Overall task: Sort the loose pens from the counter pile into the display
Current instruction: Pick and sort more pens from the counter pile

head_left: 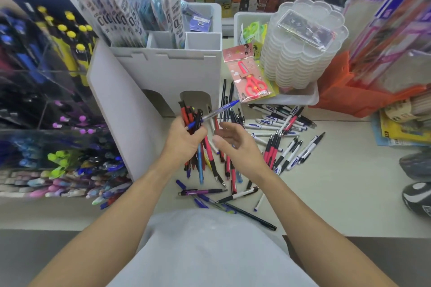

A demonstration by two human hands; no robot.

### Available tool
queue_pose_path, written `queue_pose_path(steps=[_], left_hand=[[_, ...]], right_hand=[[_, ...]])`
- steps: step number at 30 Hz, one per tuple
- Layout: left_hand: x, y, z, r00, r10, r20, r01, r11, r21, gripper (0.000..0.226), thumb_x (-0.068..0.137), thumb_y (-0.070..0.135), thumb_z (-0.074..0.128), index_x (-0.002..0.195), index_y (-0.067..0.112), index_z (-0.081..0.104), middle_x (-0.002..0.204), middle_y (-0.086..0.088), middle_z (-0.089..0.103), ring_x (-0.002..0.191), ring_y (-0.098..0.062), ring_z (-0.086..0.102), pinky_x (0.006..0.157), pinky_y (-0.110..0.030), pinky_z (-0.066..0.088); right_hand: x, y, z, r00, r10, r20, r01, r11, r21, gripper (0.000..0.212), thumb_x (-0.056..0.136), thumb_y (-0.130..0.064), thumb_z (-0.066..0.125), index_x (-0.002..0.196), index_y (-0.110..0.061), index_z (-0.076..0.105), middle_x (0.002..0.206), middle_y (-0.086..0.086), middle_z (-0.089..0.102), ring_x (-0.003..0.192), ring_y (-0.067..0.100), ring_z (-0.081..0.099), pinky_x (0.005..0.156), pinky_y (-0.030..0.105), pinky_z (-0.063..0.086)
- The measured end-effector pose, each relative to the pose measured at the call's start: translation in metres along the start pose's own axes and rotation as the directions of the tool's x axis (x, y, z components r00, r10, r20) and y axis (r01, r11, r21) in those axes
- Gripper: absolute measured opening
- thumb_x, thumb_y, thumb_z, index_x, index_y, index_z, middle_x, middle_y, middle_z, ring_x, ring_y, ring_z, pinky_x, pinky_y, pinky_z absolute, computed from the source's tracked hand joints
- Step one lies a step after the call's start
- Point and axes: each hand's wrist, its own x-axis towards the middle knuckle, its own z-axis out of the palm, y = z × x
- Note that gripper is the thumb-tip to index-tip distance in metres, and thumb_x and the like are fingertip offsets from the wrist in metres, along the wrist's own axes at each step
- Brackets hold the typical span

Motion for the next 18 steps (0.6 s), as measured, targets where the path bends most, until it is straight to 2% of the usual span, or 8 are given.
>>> queue_pose_path(steps=[2, 5, 8, 10, 12, 15, 17, 18], left_hand=[[-0.001, 0.010, 0.000, 0.997, 0.050, 0.065, -0.049, 0.999, -0.013, 0.021, 0.092, 0.013, 0.067, 0.088, 0.028, 0.053, 0.083, 0.000, 0.061, 0.069, -0.005, 0.064, 0.059, -0.013, 0.048], [-0.004, 0.024, 0.005, 0.970, 0.116, 0.215, -0.110, 0.993, -0.037, 0.019, 0.093, 0.014, 0.068, 0.093, 0.030, 0.057, 0.083, 0.004, 0.064, 0.074, -0.005, 0.068, 0.065, -0.015, 0.053], [-0.006, 0.030, 0.015, 0.927, 0.151, 0.343, -0.138, 0.988, -0.063, 0.017, 0.092, 0.005, 0.065, 0.100, 0.020, 0.061, 0.086, -0.005, 0.067, 0.073, -0.006, 0.067, 0.066, -0.016, 0.053], [-0.010, 0.028, 0.020, 0.919, 0.096, 0.383, -0.066, 0.994, -0.092, 0.019, 0.090, -0.001, 0.062, 0.099, 0.015, 0.059, 0.079, -0.012, 0.059, 0.061, -0.012, 0.061, 0.059, -0.021, 0.053], [-0.016, 0.018, 0.025, 0.896, -0.001, 0.444, 0.057, 0.992, -0.113, 0.017, 0.089, -0.002, 0.062, 0.098, 0.012, 0.057, 0.072, -0.014, 0.057, 0.053, -0.019, 0.058, 0.052, -0.029, 0.052], [-0.032, -0.003, 0.035, 0.866, -0.135, 0.482, 0.219, 0.968, -0.121, 0.015, 0.089, -0.002, 0.063, 0.100, 0.009, 0.060, 0.070, -0.008, 0.061, 0.055, -0.024, 0.060, 0.052, -0.034, 0.055], [-0.040, -0.015, 0.037, 0.849, -0.226, 0.478, 0.348, 0.920, -0.182, 0.016, 0.090, -0.002, 0.062, 0.105, 0.006, 0.062, 0.070, -0.007, 0.062, 0.053, -0.019, 0.061, 0.053, -0.031, 0.055], [-0.041, -0.020, 0.037, 0.830, -0.259, 0.494, 0.409, 0.885, -0.224, 0.019, 0.090, 0.000, 0.063, 0.109, 0.004, 0.062, 0.069, -0.007, 0.062, 0.053, -0.020, 0.060, 0.054, -0.031, 0.054]], right_hand=[[0.001, -0.011, -0.002, 1.000, -0.015, -0.009, 0.016, 0.995, 0.096, 0.056, 0.090, -0.046, 0.070, 0.139, -0.026, 0.049, 0.131, -0.006, 0.064, 0.120, 0.006, 0.061, 0.105, 0.035, 0.051], [0.007, -0.031, -0.006, 0.997, -0.071, -0.027, 0.075, 0.969, 0.233, 0.051, 0.095, -0.039, 0.067, 0.139, -0.024, 0.047, 0.129, -0.003, 0.065, 0.122, 0.010, 0.062, 0.102, 0.035, 0.052], [0.014, -0.043, -0.011, 0.996, -0.024, -0.083, 0.053, 0.931, 0.360, 0.033, 0.104, -0.022, 0.053, 0.136, -0.013, 0.051, 0.111, 0.003, 0.068, 0.101, 0.017, 0.068, 0.086, 0.028, 0.058], [0.016, -0.042, -0.014, 0.994, -0.026, -0.105, 0.060, 0.937, 0.343, 0.020, 0.107, -0.017, 0.047, 0.123, -0.012, 0.058, 0.103, 0.006, 0.069, 0.093, 0.020, 0.067, 0.082, 0.029, 0.056], [0.015, -0.039, -0.017, 0.988, -0.042, -0.151, 0.097, 0.921, 0.378, 0.017, 0.109, -0.015, 0.042, 0.117, -0.011, 0.056, 0.102, 0.008, 0.074, 0.094, 0.022, 0.071, 0.085, 0.031, 0.056], [0.010, -0.038, -0.037, 0.929, 0.003, -0.370, 0.198, 0.840, 0.505, 0.017, 0.110, -0.015, 0.036, 0.119, -0.007, 0.048, 0.102, 0.013, 0.075, 0.094, 0.027, 0.074, 0.089, 0.041, 0.060], [0.000, -0.034, -0.051, 0.906, 0.098, -0.411, 0.143, 0.843, 0.518, 0.021, 0.110, -0.018, 0.038, 0.122, -0.004, 0.048, 0.098, 0.013, 0.074, 0.084, 0.025, 0.074, 0.076, 0.043, 0.063], [-0.009, -0.029, -0.054, 0.916, 0.158, -0.368, 0.047, 0.870, 0.490, 0.025, 0.109, -0.020, 0.042, 0.125, -0.002, 0.049, 0.097, 0.013, 0.071, 0.081, 0.025, 0.073, 0.070, 0.042, 0.064]])
